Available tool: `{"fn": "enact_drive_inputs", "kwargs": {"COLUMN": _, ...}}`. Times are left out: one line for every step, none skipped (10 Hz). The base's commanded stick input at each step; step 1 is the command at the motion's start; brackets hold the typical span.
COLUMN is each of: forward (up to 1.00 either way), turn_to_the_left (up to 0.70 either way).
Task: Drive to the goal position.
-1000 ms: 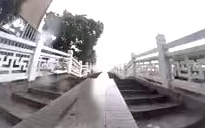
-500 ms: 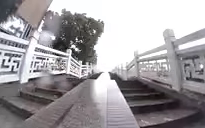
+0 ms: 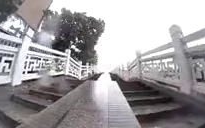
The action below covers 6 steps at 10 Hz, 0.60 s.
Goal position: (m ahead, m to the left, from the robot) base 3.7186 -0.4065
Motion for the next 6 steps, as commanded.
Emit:
{"fn": "enact_drive_inputs", "kwargs": {"forward": 0.70, "turn_to_the_left": 0.00}}
{"fn": "enact_drive_inputs", "kwargs": {"forward": 0.70, "turn_to_the_left": 0.00}}
{"fn": "enact_drive_inputs", "kwargs": {"forward": 0.70, "turn_to_the_left": 0.00}}
{"fn": "enact_drive_inputs", "kwargs": {"forward": 0.70, "turn_to_the_left": 0.00}}
{"fn": "enact_drive_inputs", "kwargs": {"forward": 0.70, "turn_to_the_left": 0.00}}
{"fn": "enact_drive_inputs", "kwargs": {"forward": 0.70, "turn_to_the_left": 0.00}}
